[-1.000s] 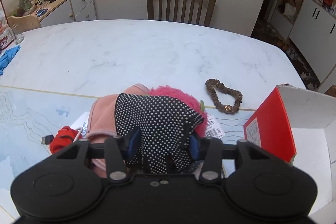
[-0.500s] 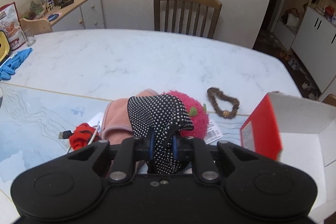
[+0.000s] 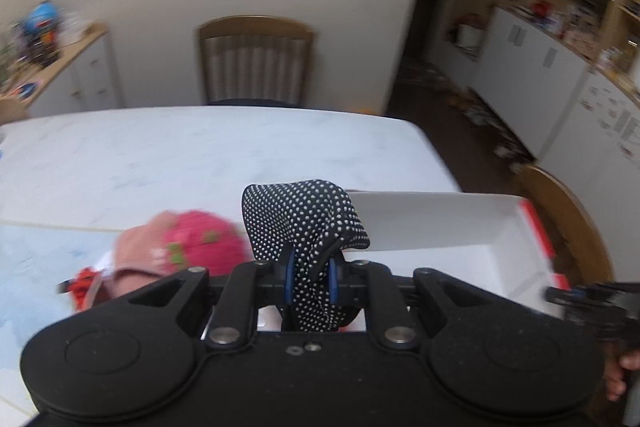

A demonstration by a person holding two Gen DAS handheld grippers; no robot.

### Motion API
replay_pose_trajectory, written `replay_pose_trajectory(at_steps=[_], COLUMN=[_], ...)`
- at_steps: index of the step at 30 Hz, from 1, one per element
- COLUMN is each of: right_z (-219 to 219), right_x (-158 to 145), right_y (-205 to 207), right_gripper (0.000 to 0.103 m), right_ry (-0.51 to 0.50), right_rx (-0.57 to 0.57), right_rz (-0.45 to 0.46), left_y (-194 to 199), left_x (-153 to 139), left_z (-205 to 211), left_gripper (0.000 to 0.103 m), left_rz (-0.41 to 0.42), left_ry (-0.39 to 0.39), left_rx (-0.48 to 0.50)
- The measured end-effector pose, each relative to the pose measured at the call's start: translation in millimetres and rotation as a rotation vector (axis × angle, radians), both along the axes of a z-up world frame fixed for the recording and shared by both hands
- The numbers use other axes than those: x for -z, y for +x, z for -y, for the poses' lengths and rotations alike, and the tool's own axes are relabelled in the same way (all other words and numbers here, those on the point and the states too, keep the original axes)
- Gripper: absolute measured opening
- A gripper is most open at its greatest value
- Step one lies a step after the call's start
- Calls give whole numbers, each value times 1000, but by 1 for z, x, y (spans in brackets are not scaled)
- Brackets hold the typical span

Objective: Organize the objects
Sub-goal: 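Carry the glove into the cardboard box and open the left gripper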

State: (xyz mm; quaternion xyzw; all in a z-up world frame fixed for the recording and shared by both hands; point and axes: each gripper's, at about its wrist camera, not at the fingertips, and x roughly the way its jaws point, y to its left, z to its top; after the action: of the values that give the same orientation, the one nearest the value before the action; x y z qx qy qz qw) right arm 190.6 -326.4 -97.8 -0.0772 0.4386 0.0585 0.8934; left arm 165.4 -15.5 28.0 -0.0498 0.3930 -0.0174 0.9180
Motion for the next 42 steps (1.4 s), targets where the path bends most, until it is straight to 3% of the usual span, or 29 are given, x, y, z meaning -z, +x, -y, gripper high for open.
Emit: replay_pose_trajectory(at_steps=[4, 13, 25, 32, 42], right_z=[1, 2, 4, 2, -3], right_x=[-1, -2, -3, -4, -5], right_y=[1, -2, -4, -4, -1], right_gripper=[7, 7, 7, 7, 8], right_ry=[16, 40, 45, 34, 21], right_rx=[-3, -22, -46, -39, -29], right_rz=[-9, -21, -27, -37, -47], left_y=[10, 35, 71, 90, 111], left_x=[6, 53, 99, 123, 154], left_z=[43, 117, 170, 185, 186], left_gripper=[13, 13, 13, 13, 15], left_rz=[-21, -106, -204, -275, -403], left_ry=[-10, 11, 96, 94, 51], left_rx=[103, 272, 456, 519, 522])
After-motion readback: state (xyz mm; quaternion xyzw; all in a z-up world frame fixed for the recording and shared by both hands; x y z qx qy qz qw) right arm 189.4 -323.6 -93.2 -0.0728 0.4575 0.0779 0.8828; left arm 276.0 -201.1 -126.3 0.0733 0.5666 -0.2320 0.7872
